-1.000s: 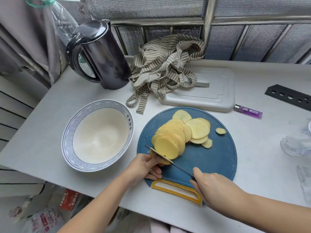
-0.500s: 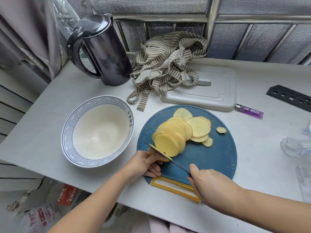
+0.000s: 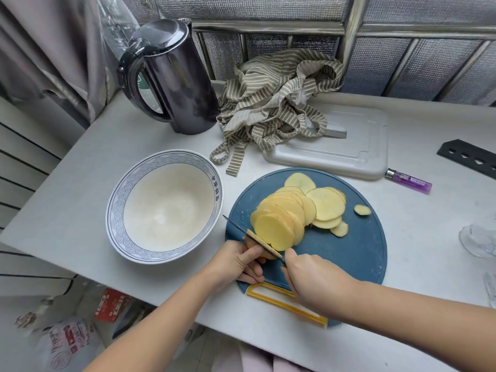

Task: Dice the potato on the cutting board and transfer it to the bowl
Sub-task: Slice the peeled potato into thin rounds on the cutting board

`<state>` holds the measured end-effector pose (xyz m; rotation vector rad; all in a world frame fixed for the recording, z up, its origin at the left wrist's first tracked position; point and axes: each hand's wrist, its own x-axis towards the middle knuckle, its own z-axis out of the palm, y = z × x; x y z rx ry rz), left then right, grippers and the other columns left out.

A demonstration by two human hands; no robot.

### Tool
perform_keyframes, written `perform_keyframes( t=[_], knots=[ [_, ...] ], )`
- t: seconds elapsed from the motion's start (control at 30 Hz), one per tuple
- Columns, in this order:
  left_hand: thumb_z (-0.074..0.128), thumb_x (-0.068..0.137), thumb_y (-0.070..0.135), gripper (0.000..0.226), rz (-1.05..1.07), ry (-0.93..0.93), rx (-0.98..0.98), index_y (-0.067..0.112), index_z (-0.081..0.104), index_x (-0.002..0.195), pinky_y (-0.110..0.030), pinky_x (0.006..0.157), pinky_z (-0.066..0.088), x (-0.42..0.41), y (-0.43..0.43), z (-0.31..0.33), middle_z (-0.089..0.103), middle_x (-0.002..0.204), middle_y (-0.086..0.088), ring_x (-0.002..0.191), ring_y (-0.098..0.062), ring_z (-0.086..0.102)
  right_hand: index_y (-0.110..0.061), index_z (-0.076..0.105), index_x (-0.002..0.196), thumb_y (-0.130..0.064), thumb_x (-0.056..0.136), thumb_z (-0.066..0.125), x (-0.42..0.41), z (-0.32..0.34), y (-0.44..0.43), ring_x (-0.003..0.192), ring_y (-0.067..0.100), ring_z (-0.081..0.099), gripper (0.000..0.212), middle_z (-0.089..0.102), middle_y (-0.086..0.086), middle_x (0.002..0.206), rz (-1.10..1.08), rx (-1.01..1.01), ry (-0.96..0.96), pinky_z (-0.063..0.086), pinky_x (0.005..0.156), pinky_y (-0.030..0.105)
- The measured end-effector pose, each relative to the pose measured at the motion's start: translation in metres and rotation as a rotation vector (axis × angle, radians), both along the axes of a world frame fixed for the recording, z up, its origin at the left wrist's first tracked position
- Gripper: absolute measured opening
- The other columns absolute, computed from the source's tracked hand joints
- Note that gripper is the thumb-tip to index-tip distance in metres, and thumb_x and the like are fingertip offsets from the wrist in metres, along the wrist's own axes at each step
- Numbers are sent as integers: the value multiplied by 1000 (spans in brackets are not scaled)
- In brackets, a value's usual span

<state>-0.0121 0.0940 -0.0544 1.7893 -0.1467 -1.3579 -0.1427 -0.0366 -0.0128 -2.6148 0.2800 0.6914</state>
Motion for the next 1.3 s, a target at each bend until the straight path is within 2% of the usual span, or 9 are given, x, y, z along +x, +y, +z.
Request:
perform_keyframes(
  t=[0.27,0.37,0.47,0.57,0.67,0.77,0.93,1.1,1.3],
  knots=[
    [56,95,27,28,-11,20,-30,1,61,87,-24,54,57,2,1,-1,63,55,-5,55,-17,68,-15,26,93,-33,106,22,-1,-5,7,52,14,31,22,33,-3,65,-28,-6,-4,19,45,27],
    [56,95,28,28,-12,9,-33,2,61,86,-25,55,57,1,1,-1,63,56,-6,56,-17,68,-15,27,93,-33,106,22,-2,-5,7,53,16,35,22,34,-3,65,-38,3,-10,20,45,27],
    [55,95,29,28,-10,5,-36,3,61,86,-24,54,57,0,1,1,63,56,-7,56,-17,68,-15,28,94,-33,105,24,-1,-6,8,66,28,43,22,44,2,74,-51,-15,-13,25,47,32],
    [54,95,29,29,-11,1,-36,3,61,86,-24,54,57,-1,1,3,63,56,-6,55,-16,68,-15,30,95,-33,105,25,-2,-6,8,70,28,45,21,48,4,82,-64,0,-9,32,57,35],
    [52,96,30,30,-22,-8,-36,2,61,87,-24,55,57,-2,1,6,62,56,-6,55,-15,67,-15,32,95,-32,105,26,1,-5,7,68,26,46,21,51,5,81,-76,17,-10,31,51,34],
    [55,95,32,35,-25,-39,-25,-2,61,90,-26,58,58,-3,0,6,62,55,-5,55,-16,67,-14,33,94,-31,105,28,9,-8,8,71,27,46,21,59,11,94,-102,46,-1,33,58,35],
    [58,91,39,40,-12,-68,-2,0,63,86,-26,57,58,-4,-3,7,63,56,-7,55,-18,67,-16,34,95,-34,105,28,9,-14,5,91,32,60,22,61,14,103,-128,80,-30,35,65,35],
    [58,89,48,51,-18,-68,30,-3,66,93,-24,56,57,-3,-5,8,66,58,-7,57,-18,69,-19,37,93,-40,103,31,5,-17,-4,91,29,58,24,61,12,101,-190,151,-81,37,68,33],
    [59,80,54,54,-21,-28,34,1,66,90,-25,59,58,1,-4,9,67,60,-8,61,-21,70,-26,36,101,-42,98,47,-3,-14,-19,68,11,51,20,55,-7,78,-270,285,-249,37,58,27]
  ],
)
